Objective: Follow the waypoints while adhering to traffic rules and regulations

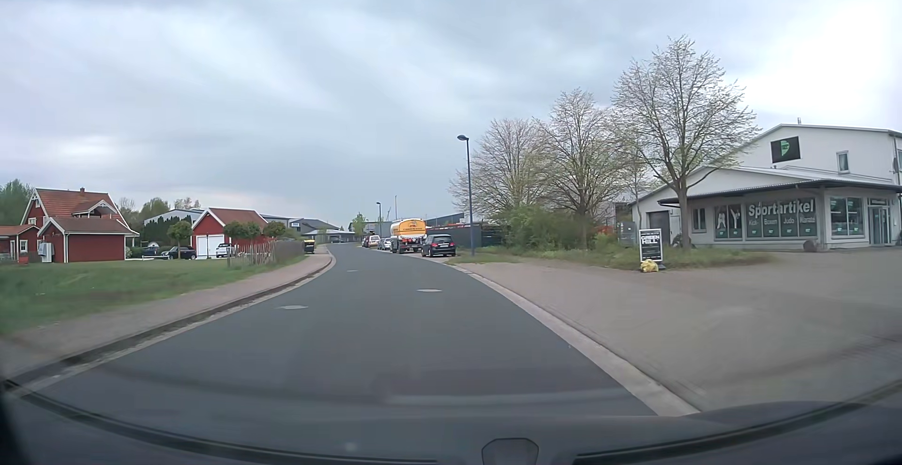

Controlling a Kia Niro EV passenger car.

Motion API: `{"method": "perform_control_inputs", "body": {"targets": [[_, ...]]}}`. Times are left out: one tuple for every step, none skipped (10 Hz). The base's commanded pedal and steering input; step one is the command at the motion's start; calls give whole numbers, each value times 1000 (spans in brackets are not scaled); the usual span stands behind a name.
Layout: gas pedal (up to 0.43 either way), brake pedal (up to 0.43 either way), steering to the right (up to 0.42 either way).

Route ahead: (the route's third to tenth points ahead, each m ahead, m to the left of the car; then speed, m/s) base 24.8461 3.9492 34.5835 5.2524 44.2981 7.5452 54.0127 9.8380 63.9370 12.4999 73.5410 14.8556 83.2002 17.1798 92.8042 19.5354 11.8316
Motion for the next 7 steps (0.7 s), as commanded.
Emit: {"method": "perform_control_inputs", "body": {"targets": [[169,0,-29],[169,0,-32],[169,0,-32],[169,0,-33],[169,0,-32],[169,0,-33],[169,0,-33]]}}
